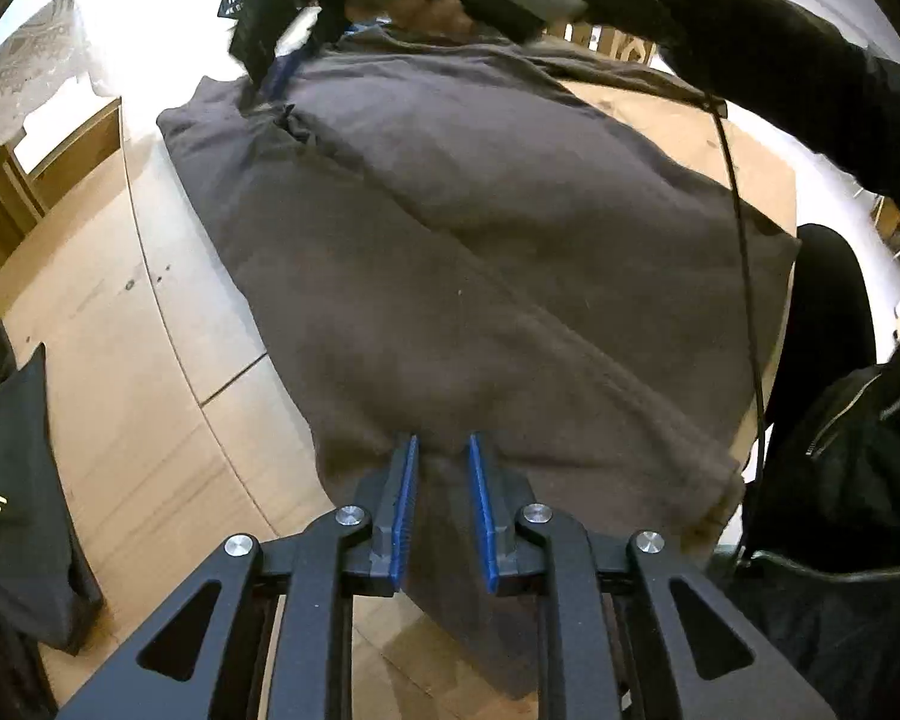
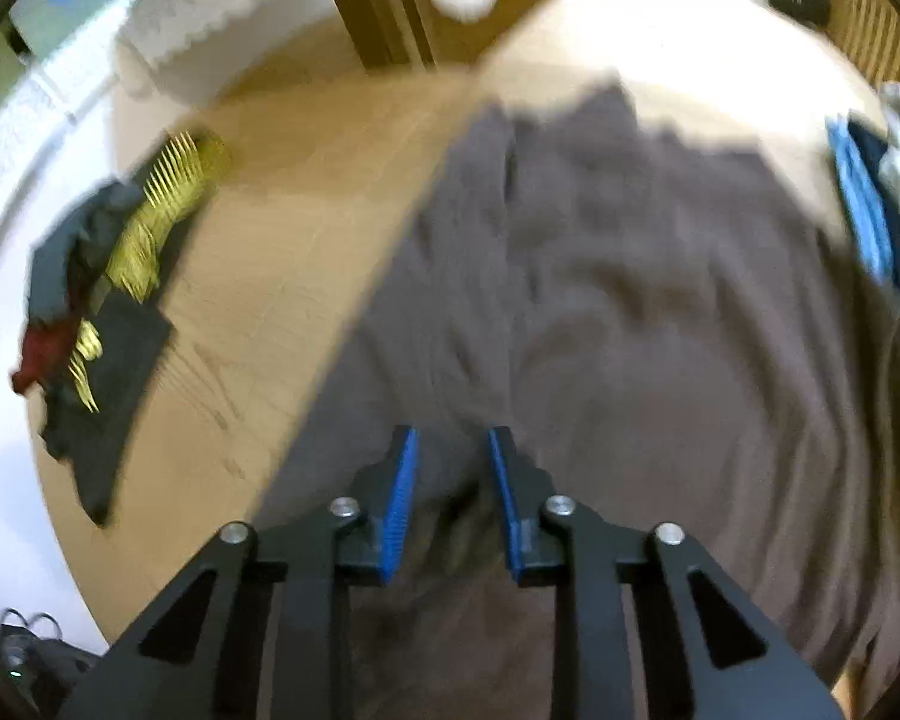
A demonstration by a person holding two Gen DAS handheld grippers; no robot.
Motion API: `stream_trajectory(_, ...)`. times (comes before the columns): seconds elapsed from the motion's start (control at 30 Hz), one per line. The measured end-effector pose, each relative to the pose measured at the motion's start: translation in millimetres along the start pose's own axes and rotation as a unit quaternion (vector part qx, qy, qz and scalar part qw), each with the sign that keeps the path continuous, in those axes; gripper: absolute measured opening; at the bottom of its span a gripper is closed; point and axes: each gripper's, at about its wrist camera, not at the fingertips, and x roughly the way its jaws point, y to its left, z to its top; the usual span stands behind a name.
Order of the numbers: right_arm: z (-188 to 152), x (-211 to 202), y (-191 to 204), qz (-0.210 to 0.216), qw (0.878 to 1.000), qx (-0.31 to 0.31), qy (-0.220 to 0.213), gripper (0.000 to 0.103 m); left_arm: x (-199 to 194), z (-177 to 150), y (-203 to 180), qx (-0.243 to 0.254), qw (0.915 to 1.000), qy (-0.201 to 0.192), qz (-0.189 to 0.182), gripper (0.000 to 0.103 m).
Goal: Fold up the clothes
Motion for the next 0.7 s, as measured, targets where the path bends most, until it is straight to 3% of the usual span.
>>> stream_trajectory(0.07, 23.3, -0.9, 5.2, -0.014, 0.999, -0.009, -0.027, 0.015, 0.4, -1.4, -1.1, 0.001, 1.0, -0.001, 0.0, 0.017)
stream_trajectory(0.17, 55.8, 22.9, 5.8, -0.006, 0.999, -0.008, -0.033, 0.015, 0.4, -1.8, -2.9, 0.004, 1.0, -0.001, 0.002, 0.018)
stream_trajectory(0.3, 80.0, 78.4, -10.5, -0.022, 1.0, 0.012, 0.008, 0.015, 1.3, -0.4, 2.8, 0.002, 1.0, -0.001, -0.003, 0.018)
stream_trajectory(0.37, 90.6, 84.5, -22.0, 0.007, 0.999, 0.034, 0.015, 0.015, 1.5, 0.9, 2.8, 0.004, 1.0, 0.0, -0.002, 0.018)
stream_trajectory(0.5, 97.6, 12.3, -52.3, 0.09, 0.989, 0.101, -0.065, 0.016, 1.6, 0.9, 3.8, 0.004, 1.0, -0.002, -0.005, 0.018)
stream_trajectory(0.57, 82.8, -37.2, -65.1, 0.119, 0.98, 0.118, -0.106, 0.017, 1.0, -0.5, 4.1, 0.001, 1.0, -0.006, -0.006, 0.018)
stream_trajectory(0.7, 15.8, -121.3, -82.7, 0.085, 0.983, 0.098, -0.128, 0.017, -9.3, -4.9, 0.0, -0.014, 0.9997, -0.015, 0.015, 0.017)
